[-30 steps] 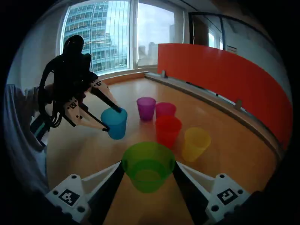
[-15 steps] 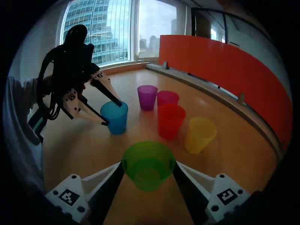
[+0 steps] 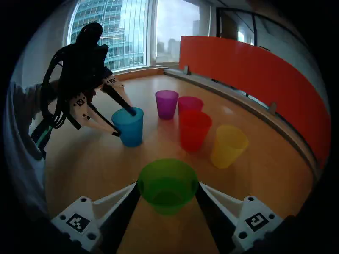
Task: Pour water
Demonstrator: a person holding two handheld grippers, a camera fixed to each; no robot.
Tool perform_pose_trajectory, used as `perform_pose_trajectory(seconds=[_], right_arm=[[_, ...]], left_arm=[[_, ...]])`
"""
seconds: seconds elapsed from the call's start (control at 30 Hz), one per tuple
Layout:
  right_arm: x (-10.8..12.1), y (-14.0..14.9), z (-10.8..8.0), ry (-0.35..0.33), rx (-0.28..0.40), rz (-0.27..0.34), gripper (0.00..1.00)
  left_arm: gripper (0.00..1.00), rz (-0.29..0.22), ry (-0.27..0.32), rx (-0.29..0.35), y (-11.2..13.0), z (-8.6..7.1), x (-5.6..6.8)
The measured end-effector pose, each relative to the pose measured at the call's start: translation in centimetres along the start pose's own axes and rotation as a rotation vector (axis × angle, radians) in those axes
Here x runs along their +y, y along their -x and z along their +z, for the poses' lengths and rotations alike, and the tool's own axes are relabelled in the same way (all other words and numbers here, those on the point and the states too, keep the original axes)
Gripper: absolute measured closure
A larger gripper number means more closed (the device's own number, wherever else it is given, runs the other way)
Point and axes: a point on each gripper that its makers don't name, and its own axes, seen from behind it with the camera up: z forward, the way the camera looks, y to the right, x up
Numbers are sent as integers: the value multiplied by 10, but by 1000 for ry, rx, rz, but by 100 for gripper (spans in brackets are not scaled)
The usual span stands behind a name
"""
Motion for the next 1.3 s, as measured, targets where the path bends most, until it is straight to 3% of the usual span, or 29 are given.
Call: perform_pose_trajectory(seconds=[0.2, 0.57, 0.8, 1.0, 1.3], right_arm=[[1, 3, -2, 5, 0, 0, 8], [1, 9, -5, 13, 7, 21, 7], [6, 13, -6, 37, 1, 23, 0], [6, 18, -15, 45, 4, 35, 0], [11, 31, -40, 84, 11, 50, 0]], left_arm=[[0, 2, -8, -20, 5, -1, -3], [0, -3, -16, -34, 13, -6, -2], [0, -16, -21, -34, 16, -8, -2], [0, -37, -18, -32, 21, -15, 0], [0, -78, -53, -23, 34, -30, -6]])
